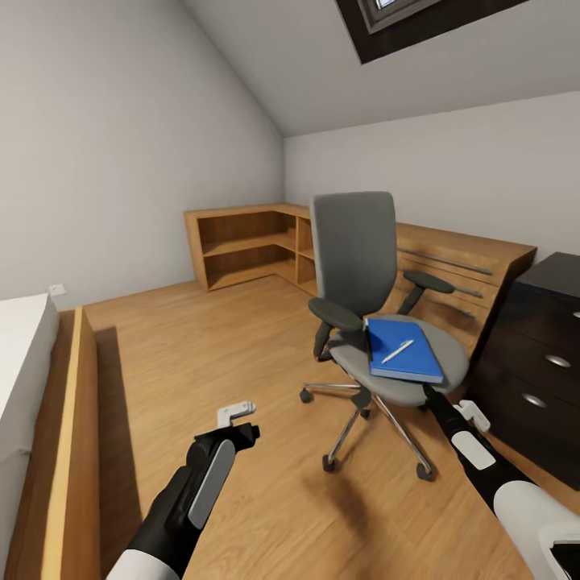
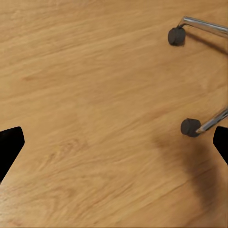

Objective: In the bedroom, organize the workspace by keeping the computer under the desk, ensuring the monitor is on the desk, placing the keyboard on the desk next to the monitor, placing the mouse on the desk next to the keyboard, moving the folder from the swivel chair onto the desk next to the mouse, stacking the notebook on top of the folder with the pen on top of the notebook, and positioning the swivel chair next to the desk.

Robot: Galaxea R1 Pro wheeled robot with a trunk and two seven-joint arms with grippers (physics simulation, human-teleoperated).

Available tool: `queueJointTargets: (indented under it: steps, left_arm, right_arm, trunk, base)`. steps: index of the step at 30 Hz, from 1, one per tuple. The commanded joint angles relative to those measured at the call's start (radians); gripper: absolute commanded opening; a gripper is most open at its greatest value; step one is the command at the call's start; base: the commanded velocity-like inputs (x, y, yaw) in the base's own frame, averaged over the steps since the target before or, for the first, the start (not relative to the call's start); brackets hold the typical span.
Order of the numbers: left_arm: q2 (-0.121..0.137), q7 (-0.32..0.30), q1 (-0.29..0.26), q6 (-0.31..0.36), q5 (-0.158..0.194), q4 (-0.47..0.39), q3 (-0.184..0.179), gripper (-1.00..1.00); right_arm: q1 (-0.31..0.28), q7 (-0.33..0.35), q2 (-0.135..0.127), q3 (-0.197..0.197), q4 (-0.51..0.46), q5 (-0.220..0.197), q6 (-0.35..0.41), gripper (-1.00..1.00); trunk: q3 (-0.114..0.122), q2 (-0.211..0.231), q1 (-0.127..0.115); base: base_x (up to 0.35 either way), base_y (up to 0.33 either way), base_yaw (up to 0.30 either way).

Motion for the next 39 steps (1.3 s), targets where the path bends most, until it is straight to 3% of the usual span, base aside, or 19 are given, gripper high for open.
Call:
queueJointTargets:
  steps: [1,10,21,33,39]
  left_arm:
    - [0.000,0.010,-0.001,0.001,0.011,0.001,-0.004,1.00]
    - [0.001,0.012,-0.001,0.000,0.011,0.006,-0.027,1.00]
    - [0.001,0.012,-0.001,0.000,0.010,0.006,-0.027,1.00]
    - [0.001,0.012,-0.001,0.000,0.010,0.006,-0.027,1.00]
    - [0.001,0.012,-0.001,0.000,0.010,0.006,-0.027,1.00]
  right_arm:
    - [0.000,0.002,-0.001,0.012,0.025,-0.016,-0.005,1.00]
    - [0.000,0.004,0.000,0.012,0.026,-0.016,-0.007,1.00]
    - [0.000,0.004,0.000,0.013,0.026,-0.016,-0.008,1.00]
    - [0.000,0.002,0.000,0.012,0.025,-0.017,-0.007,1.00]
    - [0.000,0.003,0.000,0.012,0.025,-0.017,-0.007,1.00]
  trunk:
    - [-0.001,0.000,0.001]
    - [-0.001,0.000,0.001]
    - [-0.001,0.000,0.001]
    - [-0.001,0.000,0.001]
    - [-0.001,0.000,0.001]
  base:
    - [0.246,0.000,0.000]
    - [0.074,0.000,0.000]
    - [-0.121,-0.118,0.000]
    - [0.001,-0.002,0.000]
    - [0.212,0.000,0.000]
